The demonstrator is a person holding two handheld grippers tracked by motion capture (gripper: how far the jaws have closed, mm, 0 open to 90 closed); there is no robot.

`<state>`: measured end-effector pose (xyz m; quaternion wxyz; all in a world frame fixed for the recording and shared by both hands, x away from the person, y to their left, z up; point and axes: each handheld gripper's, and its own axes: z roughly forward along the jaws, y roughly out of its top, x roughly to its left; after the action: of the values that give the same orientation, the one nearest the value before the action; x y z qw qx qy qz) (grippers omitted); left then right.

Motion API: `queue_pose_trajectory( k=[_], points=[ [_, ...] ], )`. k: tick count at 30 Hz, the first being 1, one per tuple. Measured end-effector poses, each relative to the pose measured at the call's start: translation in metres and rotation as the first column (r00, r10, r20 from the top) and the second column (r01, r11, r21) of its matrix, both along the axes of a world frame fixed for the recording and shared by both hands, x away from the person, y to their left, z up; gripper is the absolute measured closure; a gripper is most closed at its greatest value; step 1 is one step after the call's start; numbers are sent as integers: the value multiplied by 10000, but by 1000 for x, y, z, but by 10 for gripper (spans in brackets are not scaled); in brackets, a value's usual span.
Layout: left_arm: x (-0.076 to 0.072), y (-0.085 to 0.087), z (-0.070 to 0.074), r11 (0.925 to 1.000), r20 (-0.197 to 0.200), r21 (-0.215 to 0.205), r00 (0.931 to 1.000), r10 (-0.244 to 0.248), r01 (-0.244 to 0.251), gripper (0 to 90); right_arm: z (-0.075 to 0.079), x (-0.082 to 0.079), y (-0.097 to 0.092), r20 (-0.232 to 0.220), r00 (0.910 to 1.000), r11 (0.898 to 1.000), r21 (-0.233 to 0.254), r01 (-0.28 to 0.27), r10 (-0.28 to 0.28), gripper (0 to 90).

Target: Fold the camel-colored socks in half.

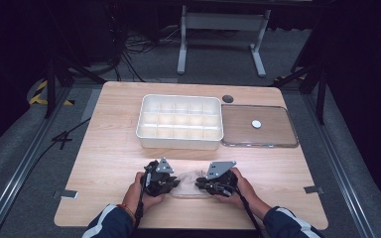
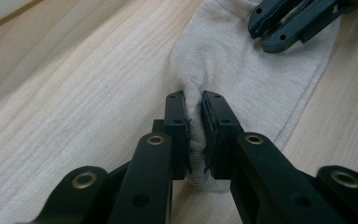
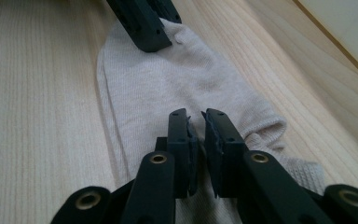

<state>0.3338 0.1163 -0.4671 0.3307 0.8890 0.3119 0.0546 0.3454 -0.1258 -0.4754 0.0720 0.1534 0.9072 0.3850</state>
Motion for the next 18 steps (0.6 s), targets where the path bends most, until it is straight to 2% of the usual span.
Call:
queue_pose_trajectory(
  k=[4,8,9,10,11,12,14,18],
  points=[
    [-1,0,1,10000,236,-74,9997,60,-58,813,1,1,2,-109,9999,9999,-99,25,-26,807],
    [-3,4,6,9984,306,-558,9995,114,-96,815,3,3,4,-278,9996,9998,-205,8,-14,810],
    [-3,5,8,9984,479,-564,9988,47,-20,815,3,4,5,-291,9996,9997,-243,45,-52,811],
    [-3,5,10,9971,526,-756,9985,129,-89,816,3,4,6,-292,9996,9997,-256,33,-40,812],
    [-3,5,10,9971,526,-756,9985,129,-89,818,3,4,6,-292,9996,9997,-256,33,-40,812],
    [-3,6,12,9971,716,-758,9974,45,9,818,3,4,7,-207,9998,9995,-298,56,-62,814],
    [-4,6,14,9936,715,-1125,9974,-18,98,818,3,4,9,-134,9999,9995,-320,24,-28,815],
    [-6,5,17,9903,940,-1377,9955,-78,208,817,4,7,13,-302,9995,9991,-416,17,-30,816]
  ],
)
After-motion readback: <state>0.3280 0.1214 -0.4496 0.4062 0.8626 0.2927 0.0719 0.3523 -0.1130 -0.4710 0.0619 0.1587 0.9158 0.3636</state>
